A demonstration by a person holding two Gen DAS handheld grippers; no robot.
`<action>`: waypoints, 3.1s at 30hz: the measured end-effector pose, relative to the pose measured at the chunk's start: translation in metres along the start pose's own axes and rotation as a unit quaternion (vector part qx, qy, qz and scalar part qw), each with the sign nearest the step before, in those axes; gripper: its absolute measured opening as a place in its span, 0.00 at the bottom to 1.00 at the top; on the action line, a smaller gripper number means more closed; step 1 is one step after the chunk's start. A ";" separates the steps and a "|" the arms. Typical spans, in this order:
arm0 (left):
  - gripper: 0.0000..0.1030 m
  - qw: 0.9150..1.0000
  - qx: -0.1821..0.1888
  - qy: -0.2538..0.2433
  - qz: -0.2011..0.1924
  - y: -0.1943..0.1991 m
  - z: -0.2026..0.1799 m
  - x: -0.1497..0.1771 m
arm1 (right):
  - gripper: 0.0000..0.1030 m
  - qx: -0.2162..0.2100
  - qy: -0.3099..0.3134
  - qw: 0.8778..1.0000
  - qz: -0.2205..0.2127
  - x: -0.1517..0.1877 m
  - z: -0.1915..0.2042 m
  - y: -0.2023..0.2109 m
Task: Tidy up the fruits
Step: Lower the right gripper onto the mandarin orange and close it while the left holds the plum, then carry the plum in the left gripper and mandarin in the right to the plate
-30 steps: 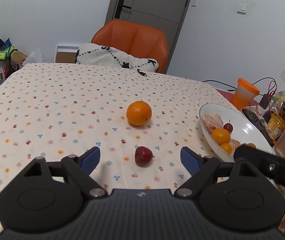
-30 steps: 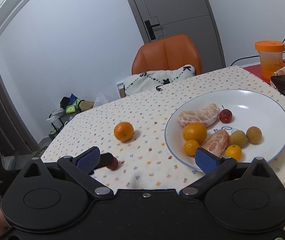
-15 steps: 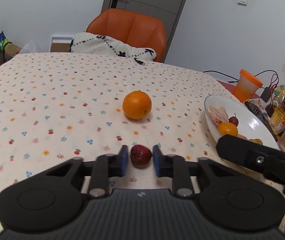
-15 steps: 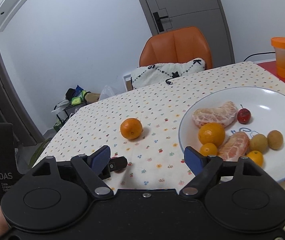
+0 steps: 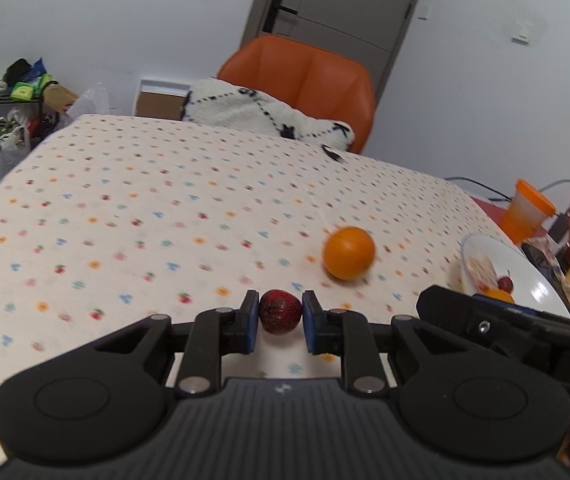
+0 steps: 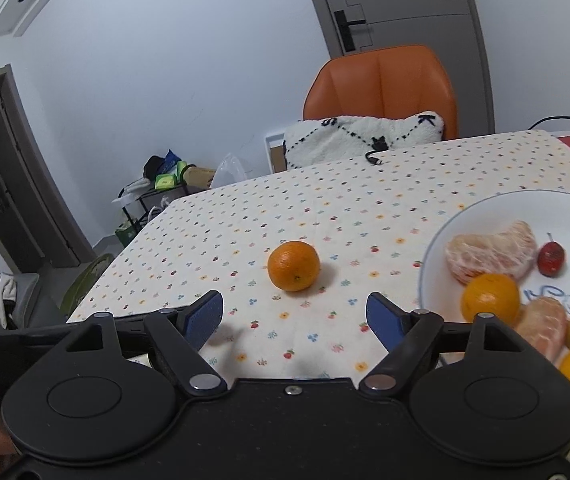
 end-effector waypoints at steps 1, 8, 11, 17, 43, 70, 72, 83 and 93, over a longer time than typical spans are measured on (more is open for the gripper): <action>0.20 1.000 -0.003 0.003 -0.002 0.001 0.003 -0.002 | 0.75 0.000 0.002 1.000 0.002 -0.001 0.001 -0.003; 0.20 1.000 -0.014 0.023 -0.013 0.002 0.023 -0.013 | 0.70 0.006 0.016 1.000 0.016 -0.008 0.008 -0.023; 0.20 0.999 -0.017 0.033 -0.019 0.005 0.031 -0.017 | 0.70 0.014 0.025 0.999 0.019 -0.015 0.011 -0.032; 0.20 0.998 -0.021 0.046 -0.027 0.008 0.045 -0.024 | 0.70 0.026 0.047 0.998 0.029 -0.025 0.020 -0.055; 0.20 0.996 -0.040 0.068 -0.032 0.011 0.064 -0.027 | 0.38 0.033 0.073 0.996 0.036 -0.023 0.028 -0.063; 0.20 0.999 0.026 0.009 -0.036 0.019 -0.033 -0.025 | 0.38 0.083 0.012 0.996 -0.035 -0.032 -0.036 0.032; 0.20 0.999 0.032 0.004 -0.034 0.018 -0.042 -0.023 | 0.39 0.092 0.008 0.995 -0.038 -0.031 -0.044 0.038; 0.20 0.998 0.058 -0.022 -0.030 0.008 -0.084 -0.022 | 0.39 0.126 -0.014 0.991 -0.051 -0.024 -0.080 0.062; 0.20 0.995 0.080 -0.048 -0.020 -0.009 -0.128 -0.017 | 0.39 0.159 -0.044 0.984 -0.061 -0.016 -0.120 0.078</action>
Point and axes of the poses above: each gripper's, at about its wrist camera, not at the fingertips, and y roughly against the way its jaws point, z to its left, x to its underside, the point moved 6 cm from there along -y, roughly the way its jaws point, and after that the axes turned 1 degree about y, right-handed, at the moved point
